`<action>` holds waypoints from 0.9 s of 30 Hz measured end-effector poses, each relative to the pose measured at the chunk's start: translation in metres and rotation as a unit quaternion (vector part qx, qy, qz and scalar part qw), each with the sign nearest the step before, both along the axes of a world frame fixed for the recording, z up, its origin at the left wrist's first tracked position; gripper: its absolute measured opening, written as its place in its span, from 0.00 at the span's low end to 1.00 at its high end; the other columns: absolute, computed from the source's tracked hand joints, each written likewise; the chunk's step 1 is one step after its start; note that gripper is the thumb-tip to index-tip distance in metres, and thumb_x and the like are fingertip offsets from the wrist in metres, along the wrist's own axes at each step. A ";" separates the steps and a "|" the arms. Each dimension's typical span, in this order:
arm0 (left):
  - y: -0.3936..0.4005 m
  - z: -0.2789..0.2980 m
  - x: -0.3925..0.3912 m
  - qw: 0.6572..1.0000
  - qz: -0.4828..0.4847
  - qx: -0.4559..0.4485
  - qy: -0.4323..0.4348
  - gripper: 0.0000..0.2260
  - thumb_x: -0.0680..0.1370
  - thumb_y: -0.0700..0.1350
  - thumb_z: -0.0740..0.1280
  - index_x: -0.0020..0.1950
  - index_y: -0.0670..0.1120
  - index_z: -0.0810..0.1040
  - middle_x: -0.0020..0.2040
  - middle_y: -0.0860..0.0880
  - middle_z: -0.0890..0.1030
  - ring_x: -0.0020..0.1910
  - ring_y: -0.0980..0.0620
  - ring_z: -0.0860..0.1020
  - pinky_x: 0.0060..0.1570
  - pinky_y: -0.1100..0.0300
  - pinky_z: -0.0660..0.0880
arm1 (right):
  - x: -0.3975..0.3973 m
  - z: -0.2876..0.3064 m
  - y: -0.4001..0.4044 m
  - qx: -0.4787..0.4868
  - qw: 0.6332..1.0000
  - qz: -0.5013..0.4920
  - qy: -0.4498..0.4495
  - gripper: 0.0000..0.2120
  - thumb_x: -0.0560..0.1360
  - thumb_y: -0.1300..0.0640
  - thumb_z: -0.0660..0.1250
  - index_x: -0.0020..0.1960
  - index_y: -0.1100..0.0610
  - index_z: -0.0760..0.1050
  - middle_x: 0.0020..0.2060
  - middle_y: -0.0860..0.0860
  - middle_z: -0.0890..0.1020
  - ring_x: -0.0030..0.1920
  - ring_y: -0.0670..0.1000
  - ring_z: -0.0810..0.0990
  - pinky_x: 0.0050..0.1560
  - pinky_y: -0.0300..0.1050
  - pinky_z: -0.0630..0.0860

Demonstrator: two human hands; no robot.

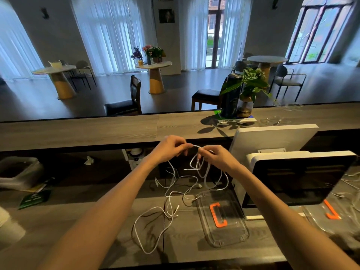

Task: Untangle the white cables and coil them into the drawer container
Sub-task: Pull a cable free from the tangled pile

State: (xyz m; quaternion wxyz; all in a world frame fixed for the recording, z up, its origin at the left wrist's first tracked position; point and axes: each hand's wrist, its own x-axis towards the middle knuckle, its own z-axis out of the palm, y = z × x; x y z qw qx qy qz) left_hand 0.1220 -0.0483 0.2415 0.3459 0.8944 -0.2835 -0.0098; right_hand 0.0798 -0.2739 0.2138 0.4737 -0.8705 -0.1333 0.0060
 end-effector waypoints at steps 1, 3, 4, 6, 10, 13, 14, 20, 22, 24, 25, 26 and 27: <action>0.007 -0.007 0.001 1.000 0.005 0.012 0.009 0.10 0.82 0.52 0.65 0.44 0.51 0.81 0.35 0.51 0.80 0.31 0.61 0.76 0.35 0.67 0.73 | 0.001 0.000 -0.006 0.005 0.999 -0.034 -0.006 0.15 0.85 0.48 0.62 0.46 0.53 0.82 0.32 0.44 0.80 0.33 0.39 0.76 0.37 0.33 0.71; 0.023 -0.027 0.002 0.999 0.025 0.024 0.039 0.11 0.82 0.50 0.65 0.44 0.48 0.81 0.35 0.50 0.81 0.31 0.60 0.77 0.36 0.66 0.74 | 0.004 0.000 -0.019 0.011 0.995 -0.101 -0.016 0.17 0.85 0.48 0.61 0.42 0.53 0.80 0.32 0.46 0.78 0.30 0.40 0.74 0.33 0.34 0.70; 0.033 -0.038 0.003 0.997 0.041 0.031 0.056 0.12 0.83 0.50 0.65 0.44 0.46 0.82 0.35 0.49 0.81 0.31 0.59 0.77 0.37 0.65 0.75 | 0.005 0.000 -0.025 0.016 0.991 -0.130 -0.018 0.17 0.85 0.48 0.61 0.41 0.53 0.78 0.32 0.48 0.77 0.29 0.41 0.73 0.32 0.35 0.69; 0.054 -0.061 0.005 0.991 0.078 0.054 0.099 0.13 0.83 0.48 0.63 0.44 0.43 0.81 0.33 0.50 0.80 0.30 0.58 0.77 0.37 0.64 0.75 | 0.006 0.000 -0.037 0.030 0.984 -0.178 -0.012 0.17 0.85 0.48 0.61 0.42 0.54 0.78 0.31 0.49 0.76 0.30 0.45 0.72 0.31 0.38 0.67; 0.100 -0.111 -0.003 0.965 0.147 0.085 0.198 0.14 0.85 0.47 0.61 0.45 0.44 0.80 0.33 0.50 0.80 0.33 0.56 0.79 0.42 0.61 0.77 | -0.006 -0.004 -0.055 0.031 0.982 -0.188 -0.008 0.19 0.85 0.48 0.61 0.44 0.59 0.80 0.33 0.52 0.78 0.33 0.48 0.74 0.36 0.43 0.69; 0.115 -0.129 -0.012 0.961 0.168 0.062 0.210 0.15 0.85 0.47 0.59 0.46 0.43 0.80 0.31 0.49 0.80 0.35 0.51 0.80 0.47 0.54 0.78 | -0.017 -0.023 -0.058 -0.015 0.987 -0.157 0.014 0.18 0.85 0.49 0.62 0.41 0.55 0.81 0.31 0.50 0.78 0.31 0.46 0.73 0.35 0.41 0.68; 0.112 -0.129 -0.014 0.963 0.169 0.043 0.208 0.16 0.86 0.47 0.58 0.46 0.42 0.80 0.30 0.49 0.79 0.33 0.51 0.79 0.44 0.53 0.78 | -0.022 -0.033 -0.057 -0.025 0.987 -0.156 0.029 0.18 0.85 0.49 0.62 0.40 0.53 0.81 0.30 0.49 0.77 0.31 0.45 0.73 0.34 0.39 0.69; 0.057 -0.109 -0.029 0.976 0.149 -0.010 0.158 0.12 0.86 0.47 0.57 0.48 0.46 0.77 0.37 0.49 0.75 0.35 0.54 0.72 0.39 0.57 0.69 | -0.045 -0.099 -0.042 -0.200 0.963 -0.086 0.156 0.13 0.84 0.50 0.64 0.44 0.54 0.79 0.36 0.47 0.81 0.36 0.44 0.79 0.31 0.31 0.69; 0.041 -0.105 -0.040 0.980 0.110 -0.016 0.163 0.10 0.86 0.46 0.57 0.50 0.47 0.77 0.38 0.48 0.75 0.36 0.52 0.72 0.39 0.57 0.69 | -0.053 -0.120 -0.038 -0.227 0.951 -0.054 0.204 0.12 0.83 0.50 0.66 0.53 0.57 0.83 0.39 0.47 0.83 0.39 0.45 0.81 0.32 0.29 0.71; 0.030 -0.104 -0.051 0.987 0.064 -0.015 0.147 0.10 0.85 0.46 0.59 0.51 0.50 0.80 0.40 0.47 0.77 0.37 0.51 0.74 0.39 0.57 0.71 | -0.061 -0.135 -0.036 -0.268 0.934 -0.026 0.235 0.16 0.81 0.50 0.69 0.66 0.54 0.81 0.51 0.51 0.85 0.51 0.50 0.85 0.45 0.34 0.76; 0.024 -0.104 -0.057 0.989 0.048 -0.020 0.138 0.10 0.85 0.47 0.60 0.51 0.51 0.81 0.40 0.45 0.78 0.37 0.50 0.75 0.40 0.55 0.73 | -0.063 -0.139 -0.035 -0.301 0.928 -0.028 0.217 0.19 0.80 0.50 0.70 0.70 0.52 0.78 0.58 0.53 0.84 0.59 0.53 0.83 0.54 0.39 0.77; 0.020 -0.105 -0.064 0.989 0.037 -0.029 0.138 0.10 0.85 0.47 0.61 0.51 0.52 0.82 0.39 0.45 0.78 0.36 0.52 0.74 0.40 0.55 0.73 | -0.064 -0.143 -0.034 -0.328 0.927 -0.047 0.174 0.22 0.79 0.49 0.71 0.72 0.50 0.76 0.64 0.53 0.82 0.65 0.54 0.81 0.60 0.44 0.76; 0.015 -0.107 -0.071 0.988 0.029 -0.042 0.148 0.10 0.84 0.47 0.62 0.51 0.52 0.83 0.36 0.46 0.77 0.33 0.53 0.73 0.38 0.57 0.72 | -0.066 -0.142 -0.032 -0.318 0.937 -0.073 0.126 0.23 0.77 0.50 0.73 0.72 0.48 0.76 0.66 0.53 0.80 0.66 0.55 0.79 0.63 0.47 0.76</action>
